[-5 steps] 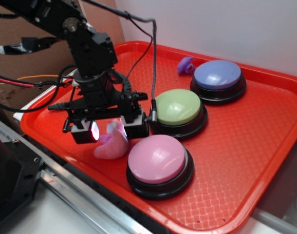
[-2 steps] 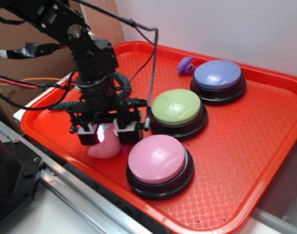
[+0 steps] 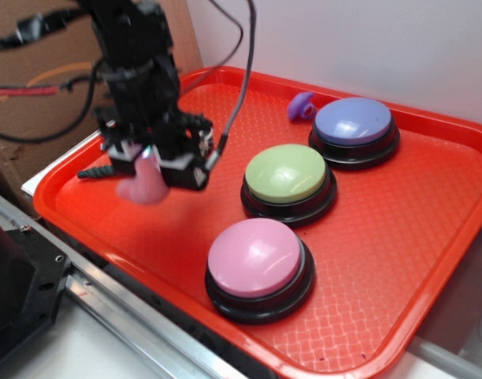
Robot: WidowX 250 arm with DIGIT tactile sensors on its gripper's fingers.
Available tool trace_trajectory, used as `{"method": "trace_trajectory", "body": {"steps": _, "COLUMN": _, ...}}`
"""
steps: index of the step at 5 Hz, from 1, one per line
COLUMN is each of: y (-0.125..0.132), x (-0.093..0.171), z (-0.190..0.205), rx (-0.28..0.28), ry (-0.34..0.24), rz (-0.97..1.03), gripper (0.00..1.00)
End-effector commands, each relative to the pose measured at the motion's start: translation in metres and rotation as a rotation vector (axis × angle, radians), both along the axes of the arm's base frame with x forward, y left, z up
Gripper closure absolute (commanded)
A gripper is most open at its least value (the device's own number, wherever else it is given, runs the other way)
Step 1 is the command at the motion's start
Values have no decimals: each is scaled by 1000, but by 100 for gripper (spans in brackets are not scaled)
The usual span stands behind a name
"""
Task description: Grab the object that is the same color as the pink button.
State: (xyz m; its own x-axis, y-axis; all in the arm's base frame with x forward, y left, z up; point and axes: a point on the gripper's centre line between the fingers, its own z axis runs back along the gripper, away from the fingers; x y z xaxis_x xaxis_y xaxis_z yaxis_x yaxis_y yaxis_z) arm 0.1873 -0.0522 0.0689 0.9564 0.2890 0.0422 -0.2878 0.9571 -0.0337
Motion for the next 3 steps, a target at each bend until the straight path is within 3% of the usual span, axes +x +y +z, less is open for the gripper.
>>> {"method": "trace_trajectory", "body": {"steps": 1, "y": 1, "x": 8, "z": 104, "rx": -12, "ry": -104, "rz": -225, "gripper": 100}}
{"method": "trace_trajectory", "body": {"steps": 2, "y": 5, "x": 3, "z": 122, "rx": -4, "ry": -132, "rz": -211, "gripper": 100}}
{"method": "trace_trajectory", "body": {"steps": 3, "y": 10, "x": 1, "z": 122, "rx": -36, "ry": -150, "rz": -189, "gripper": 100}}
